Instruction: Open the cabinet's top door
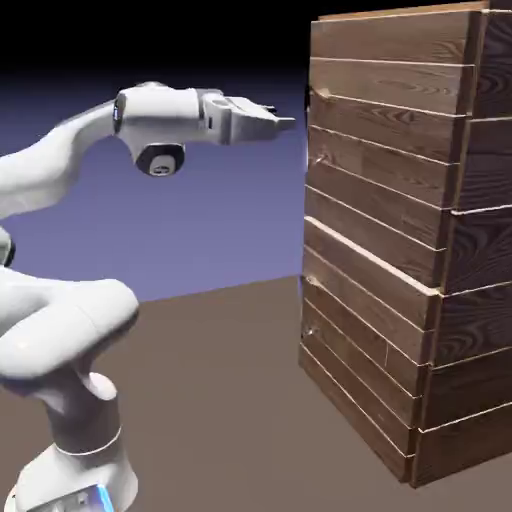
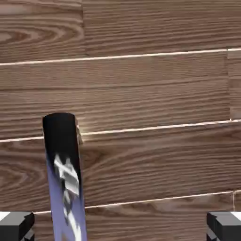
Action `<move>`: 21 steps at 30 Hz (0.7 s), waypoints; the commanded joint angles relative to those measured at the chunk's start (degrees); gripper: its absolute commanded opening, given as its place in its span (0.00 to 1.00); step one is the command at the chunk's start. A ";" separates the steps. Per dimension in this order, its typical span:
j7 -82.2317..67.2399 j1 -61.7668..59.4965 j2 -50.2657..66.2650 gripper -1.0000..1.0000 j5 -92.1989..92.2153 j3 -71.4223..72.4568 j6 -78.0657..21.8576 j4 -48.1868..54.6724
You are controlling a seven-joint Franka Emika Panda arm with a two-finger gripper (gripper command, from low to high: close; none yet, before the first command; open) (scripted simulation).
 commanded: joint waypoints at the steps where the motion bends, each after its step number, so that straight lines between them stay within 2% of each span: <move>1: -0.96 -1.26 -1.29 0.50 2.50 1.26 -0.51 0.38; 4: -3.52 -4.59 -4.70 0.50 9.10 4.59 -1.86 1.38; 10: -6.83 -13.41 -2.29 0.50 15.52 7.08 -3.15 8.11; 11: -6.83 -13.41 -2.29 0.00 15.52 7.08 -3.15 8.11; 21: -21.88 2.84 -4.95 0.00 16.03 -7.98 -20.70 -10.15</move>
